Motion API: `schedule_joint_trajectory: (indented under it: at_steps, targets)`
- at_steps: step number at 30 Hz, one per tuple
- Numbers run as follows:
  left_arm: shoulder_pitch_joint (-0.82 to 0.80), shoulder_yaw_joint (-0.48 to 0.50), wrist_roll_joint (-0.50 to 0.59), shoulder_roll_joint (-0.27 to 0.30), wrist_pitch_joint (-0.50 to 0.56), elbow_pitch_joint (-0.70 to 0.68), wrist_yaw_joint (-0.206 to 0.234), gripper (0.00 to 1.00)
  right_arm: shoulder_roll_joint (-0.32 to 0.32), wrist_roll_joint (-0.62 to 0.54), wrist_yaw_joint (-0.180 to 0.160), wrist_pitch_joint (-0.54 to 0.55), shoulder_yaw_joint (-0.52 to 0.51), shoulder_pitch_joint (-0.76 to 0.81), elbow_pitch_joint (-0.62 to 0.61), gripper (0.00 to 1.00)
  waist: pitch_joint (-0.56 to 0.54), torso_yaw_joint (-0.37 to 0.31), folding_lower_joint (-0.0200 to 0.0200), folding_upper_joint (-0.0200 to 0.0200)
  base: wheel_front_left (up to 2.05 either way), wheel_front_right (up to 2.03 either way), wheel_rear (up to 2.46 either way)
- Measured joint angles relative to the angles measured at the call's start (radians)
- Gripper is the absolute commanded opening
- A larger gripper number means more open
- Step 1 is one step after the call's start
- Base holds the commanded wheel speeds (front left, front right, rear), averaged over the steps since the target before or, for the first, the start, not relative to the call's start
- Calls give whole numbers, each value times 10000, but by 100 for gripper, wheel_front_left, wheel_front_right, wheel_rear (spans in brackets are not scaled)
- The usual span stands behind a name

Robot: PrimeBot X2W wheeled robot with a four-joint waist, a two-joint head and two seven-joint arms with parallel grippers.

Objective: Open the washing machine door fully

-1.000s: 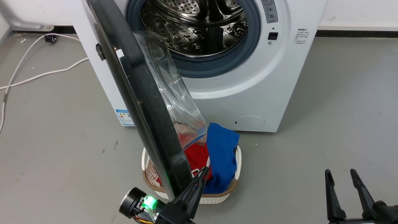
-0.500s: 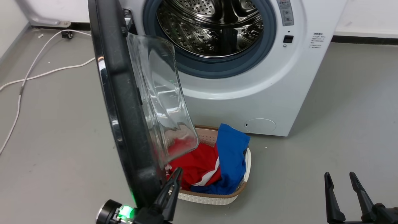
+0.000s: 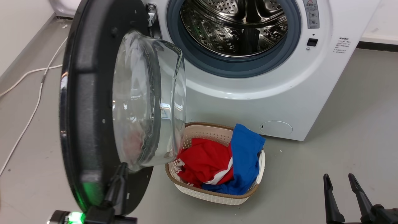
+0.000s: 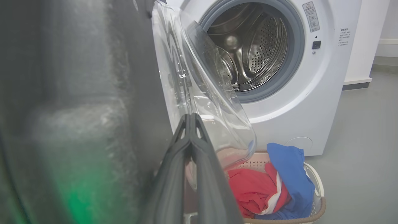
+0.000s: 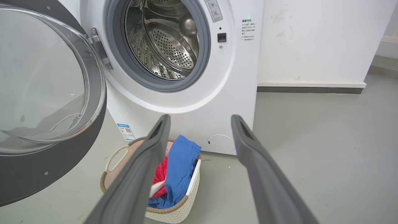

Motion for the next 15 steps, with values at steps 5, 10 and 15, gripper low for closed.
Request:
schedule_joint_trajectory:
  at_steps: [5, 10, 15]
  targets:
    - [100, 685, -130, 192, 0, 6, 140, 0, 0, -13, 0, 0, -17, -18, -31, 100, 48, 95, 0, 0, 0, 0, 0]
    - [111, 1296, -257, 385, 0, 67, 142, 0, 0, -52, 0, 2, 6, -29, -50, 100, 112, 96, 0, 0, 0, 0, 0]
    - [41, 1908, -353, 412, -2, 174, 253, 0, 0, -90, 0, 2, 10, -62, -63, 100, 228, 49, 0, 0, 0, 0, 0]
